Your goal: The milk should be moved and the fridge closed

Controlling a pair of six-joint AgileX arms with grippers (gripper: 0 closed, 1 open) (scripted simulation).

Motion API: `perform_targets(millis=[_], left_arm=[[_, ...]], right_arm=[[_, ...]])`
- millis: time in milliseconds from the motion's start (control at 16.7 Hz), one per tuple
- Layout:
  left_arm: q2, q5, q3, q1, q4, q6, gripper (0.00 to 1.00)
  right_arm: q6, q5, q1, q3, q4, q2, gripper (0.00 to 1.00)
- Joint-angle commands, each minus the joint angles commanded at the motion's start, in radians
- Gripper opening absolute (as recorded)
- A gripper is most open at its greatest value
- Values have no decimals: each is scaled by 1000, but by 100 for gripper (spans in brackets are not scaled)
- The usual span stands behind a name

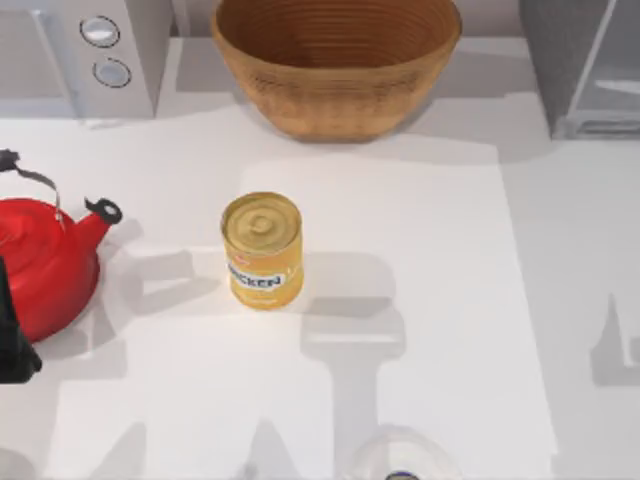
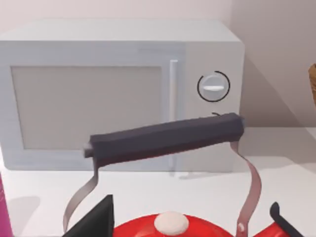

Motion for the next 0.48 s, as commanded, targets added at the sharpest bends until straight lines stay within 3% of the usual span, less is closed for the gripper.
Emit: perform_targets(millis=[480], left_arm=[[0,0,0,0,0,0,100]], right_arm=[[-11,-3,4,220,-604,-273,100]])
